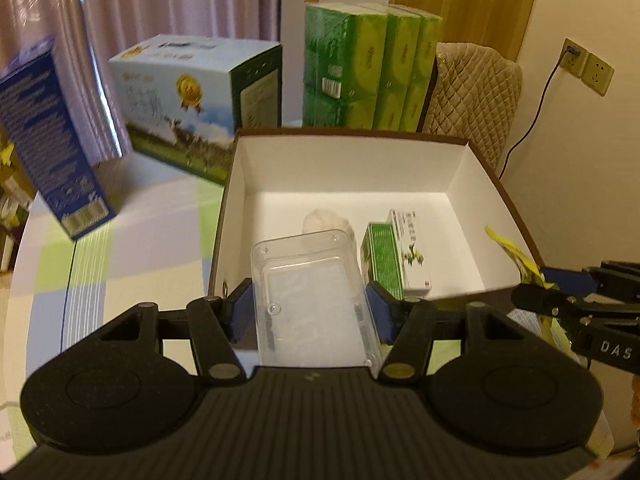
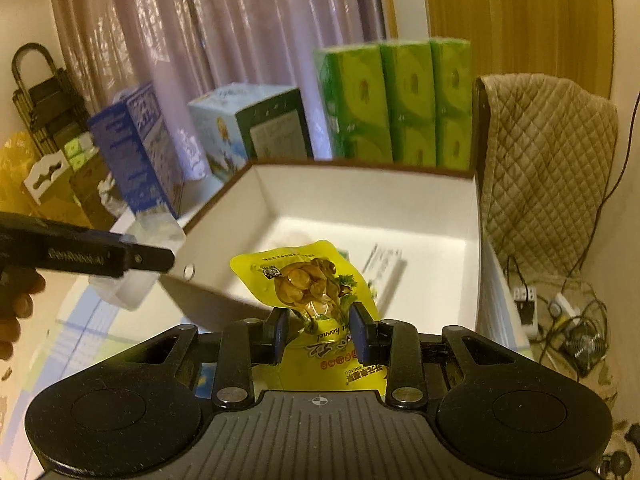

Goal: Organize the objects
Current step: 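Lift and carry the tray and the yellow packet over the brown box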

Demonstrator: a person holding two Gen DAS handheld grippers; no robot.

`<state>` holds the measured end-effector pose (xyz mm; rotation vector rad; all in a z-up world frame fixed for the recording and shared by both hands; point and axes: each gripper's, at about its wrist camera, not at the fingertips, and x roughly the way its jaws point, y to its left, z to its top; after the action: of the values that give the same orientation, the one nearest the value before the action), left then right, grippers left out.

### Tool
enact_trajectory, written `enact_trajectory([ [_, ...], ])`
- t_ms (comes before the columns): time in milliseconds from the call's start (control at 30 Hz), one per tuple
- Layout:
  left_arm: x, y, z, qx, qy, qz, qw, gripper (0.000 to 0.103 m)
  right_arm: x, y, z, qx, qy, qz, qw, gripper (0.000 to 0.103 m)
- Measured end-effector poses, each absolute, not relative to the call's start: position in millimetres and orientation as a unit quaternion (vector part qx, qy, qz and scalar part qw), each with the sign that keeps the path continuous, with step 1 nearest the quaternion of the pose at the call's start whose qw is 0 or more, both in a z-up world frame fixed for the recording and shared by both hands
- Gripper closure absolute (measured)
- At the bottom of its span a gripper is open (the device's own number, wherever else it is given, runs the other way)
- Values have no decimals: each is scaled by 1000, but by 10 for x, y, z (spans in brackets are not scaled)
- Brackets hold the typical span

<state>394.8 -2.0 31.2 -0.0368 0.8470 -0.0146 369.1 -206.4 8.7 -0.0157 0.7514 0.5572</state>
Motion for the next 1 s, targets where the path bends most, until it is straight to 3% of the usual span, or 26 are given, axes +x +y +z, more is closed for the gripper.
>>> enact_trajectory([
  [1000, 4928, -43, -330, 23, 474, -16, 880, 48, 4715, -2088, -481, 40, 437, 152, 885, 74],
])
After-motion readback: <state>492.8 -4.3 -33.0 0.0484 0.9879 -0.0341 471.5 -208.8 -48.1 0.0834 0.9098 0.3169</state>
